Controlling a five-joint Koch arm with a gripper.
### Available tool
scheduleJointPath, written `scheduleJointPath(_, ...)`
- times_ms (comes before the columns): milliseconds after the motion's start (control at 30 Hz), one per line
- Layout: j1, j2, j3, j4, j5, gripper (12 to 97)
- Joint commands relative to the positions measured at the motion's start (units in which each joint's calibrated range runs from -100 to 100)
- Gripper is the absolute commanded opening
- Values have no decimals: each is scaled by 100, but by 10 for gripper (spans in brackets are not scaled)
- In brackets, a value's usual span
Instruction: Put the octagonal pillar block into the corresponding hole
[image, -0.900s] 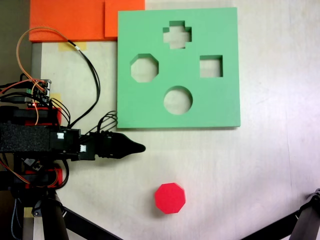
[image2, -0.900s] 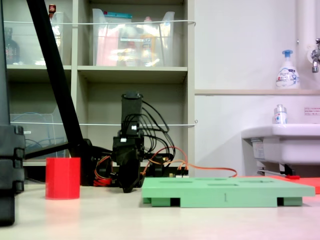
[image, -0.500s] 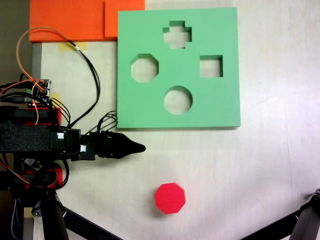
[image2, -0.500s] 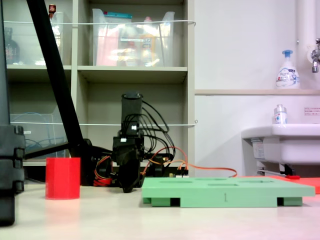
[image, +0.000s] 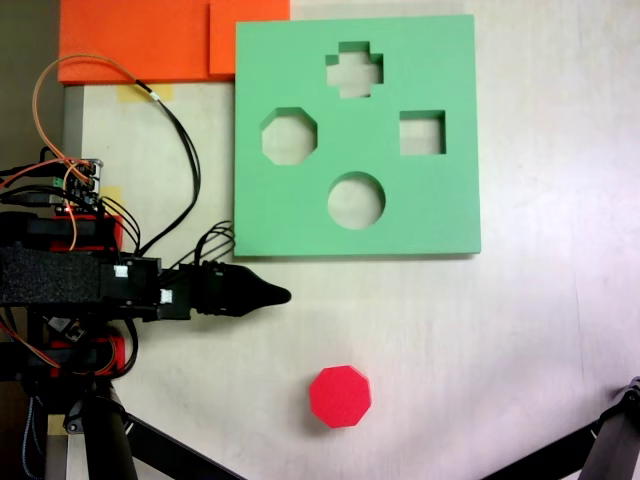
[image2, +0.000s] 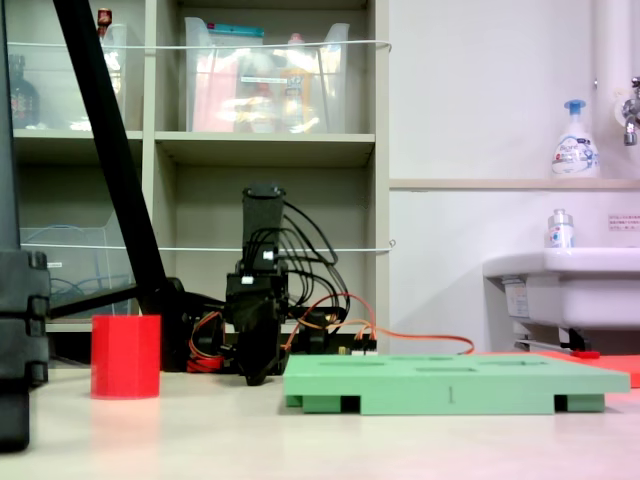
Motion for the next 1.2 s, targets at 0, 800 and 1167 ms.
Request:
scheduleJointPath(0, 54, -41, -59, -184, 571, 470)
scheduleJointPath(800, -742, -41, 4687, -5885, 3800, 396)
scheduleJointPath(1167, -796, 2487, 8077, -8003, 3853, 915)
